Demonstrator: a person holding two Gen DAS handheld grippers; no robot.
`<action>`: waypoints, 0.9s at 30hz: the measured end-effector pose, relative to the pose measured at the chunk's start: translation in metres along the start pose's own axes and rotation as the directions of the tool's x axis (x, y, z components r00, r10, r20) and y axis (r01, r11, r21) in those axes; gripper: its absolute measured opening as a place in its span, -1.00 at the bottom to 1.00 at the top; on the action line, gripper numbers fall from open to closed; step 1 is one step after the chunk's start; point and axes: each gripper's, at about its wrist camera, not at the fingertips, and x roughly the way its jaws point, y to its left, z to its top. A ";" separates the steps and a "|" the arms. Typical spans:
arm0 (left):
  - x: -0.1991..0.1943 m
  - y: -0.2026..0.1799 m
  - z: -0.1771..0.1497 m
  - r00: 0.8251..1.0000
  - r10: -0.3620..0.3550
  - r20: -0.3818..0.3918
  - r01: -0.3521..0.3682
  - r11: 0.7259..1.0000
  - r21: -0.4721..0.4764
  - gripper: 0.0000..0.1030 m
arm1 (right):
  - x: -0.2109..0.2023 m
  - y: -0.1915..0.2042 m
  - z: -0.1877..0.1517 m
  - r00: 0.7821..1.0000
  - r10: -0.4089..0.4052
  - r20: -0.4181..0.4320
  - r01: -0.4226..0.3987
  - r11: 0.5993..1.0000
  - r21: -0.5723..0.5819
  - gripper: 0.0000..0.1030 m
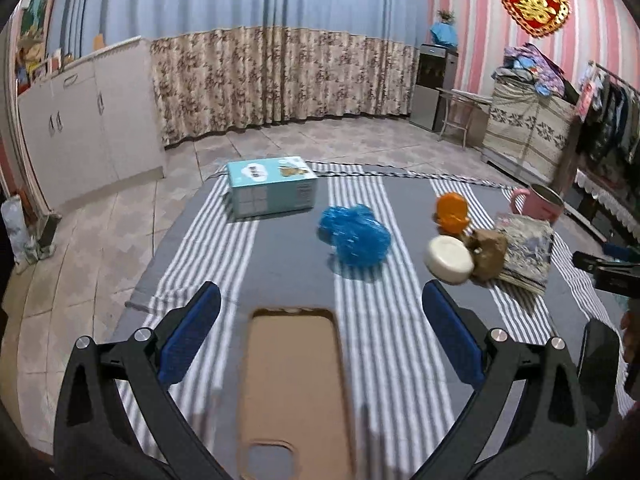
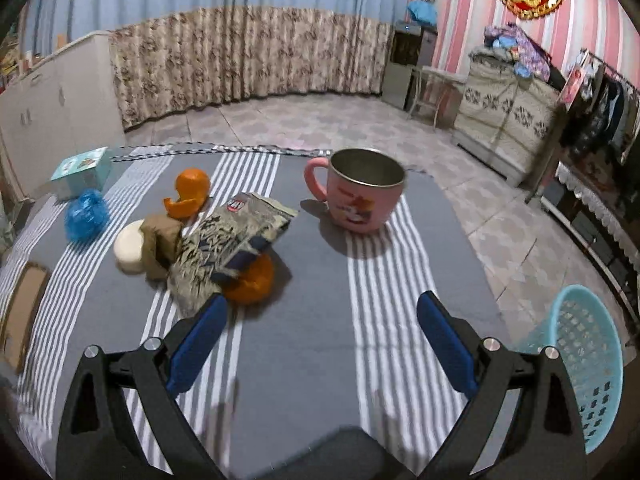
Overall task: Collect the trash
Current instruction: 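Move both tools back over the table toward the remaining items, then grasp the printed snack package with the right tool and lift it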
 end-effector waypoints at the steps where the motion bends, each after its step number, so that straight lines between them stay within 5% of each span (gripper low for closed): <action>1: 0.002 0.004 0.002 1.000 0.006 -0.003 -0.006 1.000 0.002 0.89 | 0.006 0.003 0.003 1.000 0.012 -0.008 -0.012 1.000 0.007 0.82; 10: 0.018 0.031 0.009 0.999 0.046 -0.020 -0.046 0.999 -0.007 0.89 | 0.060 0.030 0.032 0.996 0.022 -0.088 -0.023 1.000 -0.005 0.79; 11: 0.019 0.033 0.009 0.999 0.048 -0.017 -0.048 0.999 -0.013 0.89 | 0.062 0.031 0.033 0.996 0.021 -0.087 -0.022 1.000 -0.008 0.66; 14: 0.021 0.036 0.009 0.997 0.074 -0.004 -0.074 0.997 -0.019 0.89 | 0.062 0.039 0.035 0.994 0.059 -0.092 -0.062 0.998 -0.029 -0.14; 18: 0.022 0.032 0.013 0.998 0.069 0.005 -0.069 0.997 -0.026 0.89 | 0.052 0.043 0.034 0.995 0.083 -0.057 -0.086 0.995 -0.056 -0.68; 27: 0.021 0.003 0.024 1.000 0.023 0.017 -0.023 1.000 -0.007 0.89 | 0.003 0.023 0.038 0.984 0.164 0.063 -0.163 0.986 -0.025 -0.91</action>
